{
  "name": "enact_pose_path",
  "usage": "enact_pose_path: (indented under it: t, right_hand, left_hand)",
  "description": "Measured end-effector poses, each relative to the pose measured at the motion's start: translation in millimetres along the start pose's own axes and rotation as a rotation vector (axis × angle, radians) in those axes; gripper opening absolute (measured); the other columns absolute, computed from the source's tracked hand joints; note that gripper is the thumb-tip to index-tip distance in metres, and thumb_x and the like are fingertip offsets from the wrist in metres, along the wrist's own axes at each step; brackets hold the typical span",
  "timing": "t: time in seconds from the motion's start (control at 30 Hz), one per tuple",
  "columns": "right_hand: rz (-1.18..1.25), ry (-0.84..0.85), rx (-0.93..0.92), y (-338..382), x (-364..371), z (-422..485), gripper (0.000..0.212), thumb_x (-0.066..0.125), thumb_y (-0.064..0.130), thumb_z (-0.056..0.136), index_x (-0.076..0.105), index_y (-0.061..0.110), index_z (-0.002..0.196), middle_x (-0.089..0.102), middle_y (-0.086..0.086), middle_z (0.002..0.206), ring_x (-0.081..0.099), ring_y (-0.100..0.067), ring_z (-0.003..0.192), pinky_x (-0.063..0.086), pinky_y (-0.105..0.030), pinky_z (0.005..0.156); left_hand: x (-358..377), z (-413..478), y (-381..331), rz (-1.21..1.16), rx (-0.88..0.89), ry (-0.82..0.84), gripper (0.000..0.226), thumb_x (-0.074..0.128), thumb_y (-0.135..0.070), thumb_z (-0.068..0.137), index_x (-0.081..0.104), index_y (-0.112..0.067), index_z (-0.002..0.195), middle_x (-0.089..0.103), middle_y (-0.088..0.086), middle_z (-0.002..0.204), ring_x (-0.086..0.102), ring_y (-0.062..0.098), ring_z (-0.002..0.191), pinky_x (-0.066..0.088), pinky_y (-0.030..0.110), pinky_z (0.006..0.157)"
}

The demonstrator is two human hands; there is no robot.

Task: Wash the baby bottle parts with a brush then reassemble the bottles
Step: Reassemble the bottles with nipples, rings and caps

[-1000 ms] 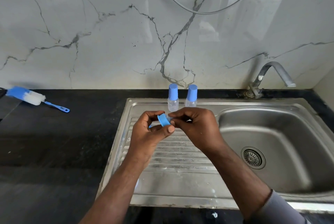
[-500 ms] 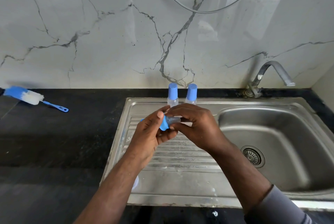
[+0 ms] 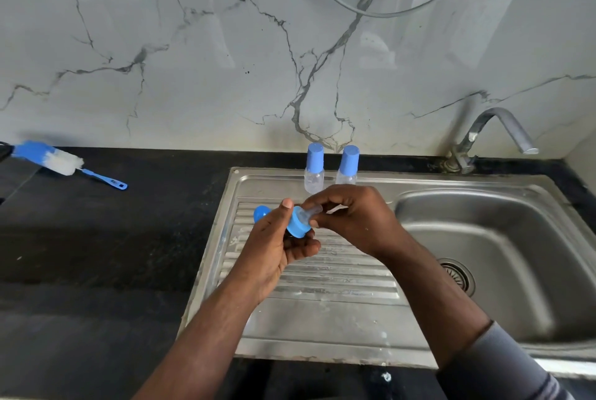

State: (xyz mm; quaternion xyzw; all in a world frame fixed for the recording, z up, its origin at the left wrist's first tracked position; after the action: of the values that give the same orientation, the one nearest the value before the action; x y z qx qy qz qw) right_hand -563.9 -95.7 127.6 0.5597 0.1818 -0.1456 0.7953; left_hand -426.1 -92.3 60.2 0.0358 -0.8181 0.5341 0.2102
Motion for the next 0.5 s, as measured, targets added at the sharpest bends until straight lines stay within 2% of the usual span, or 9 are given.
enact_pose_path:
  t: [0.1, 0.2, 0.27, 0.4, 0.5]
  right_hand:
    - [0.27, -0.031, 0.144, -14, 5, -3, 0.02, 0.078, -0.005, 0.08, 0.077, 0.003, 0.098, 0.078, 0.0, 0.09, 0.074, -0.014, 0.084, 0.057, -0.02, 0.075]
    - [0.463, -0.049, 0.261, -30, 15, -9, 0.019, 0.076, -0.007, 0.08, 0.076, 0.0, 0.098, 0.077, -0.012, 0.095, 0.074, -0.03, 0.092, 0.061, -0.035, 0.08]
    - [0.421, -0.028, 0.267, -33, 21, -10, 0.02, 0.078, -0.005, 0.08, 0.075, 0.003, 0.099, 0.076, -0.011, 0.096, 0.074, -0.029, 0.092, 0.061, -0.036, 0.082]
    - [0.091, 0.098, 0.218, -27, 46, -11, 0.039, 0.087, 0.008, 0.074, 0.072, 0.021, 0.107, 0.074, 0.011, 0.102, 0.069, -0.009, 0.091, 0.057, -0.023, 0.082]
    - [0.007, 0.119, 0.227, -32, 65, -14, 0.045, 0.088, 0.011, 0.071, 0.072, 0.026, 0.111, 0.074, 0.014, 0.101, 0.069, -0.008, 0.092, 0.057, -0.03, 0.085]
  left_hand:
    - [-4, -2, -1, -0.032, -0.028, -0.008, 0.046, 0.047, -0.044, 0.101, 0.066, -0.004, 0.112, 0.066, 0.019, 0.088, 0.068, 0.021, 0.07, 0.061, 0.029, 0.063]
    - [-6, -2, -2, -0.033, -0.051, -0.015, 0.042, 0.047, -0.041, 0.103, 0.069, -0.006, 0.107, 0.069, 0.016, 0.084, 0.068, 0.02, 0.069, 0.062, 0.029, 0.063]
    - [-12, -2, -2, 0.06, -0.044, -0.026, 0.042, 0.046, -0.042, 0.104, 0.069, -0.007, 0.105, 0.069, 0.015, 0.082, 0.069, 0.021, 0.07, 0.063, 0.031, 0.066]
    - [-29, -4, 1, 0.268, -0.011, -0.032, 0.048, 0.048, -0.049, 0.101, 0.07, -0.006, 0.108, 0.068, 0.014, 0.078, 0.071, 0.026, 0.071, 0.061, 0.032, 0.065]
    - [-43, -9, 4, 0.42, -0.034, -0.057, 0.055, 0.044, -0.059, 0.098, 0.07, -0.011, 0.105, 0.071, 0.011, 0.076, 0.073, 0.029, 0.07, 0.06, 0.033, 0.064]
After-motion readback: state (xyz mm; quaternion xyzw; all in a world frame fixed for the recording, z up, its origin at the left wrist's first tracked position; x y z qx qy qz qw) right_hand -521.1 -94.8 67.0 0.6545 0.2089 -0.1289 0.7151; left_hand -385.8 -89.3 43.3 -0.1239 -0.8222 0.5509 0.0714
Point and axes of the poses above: each hand's wrist, its own z-axis towards the middle knuckle, its own x-axis out of the palm, y = z × x, the point moved 9 cm from there along z, towards the middle knuckle
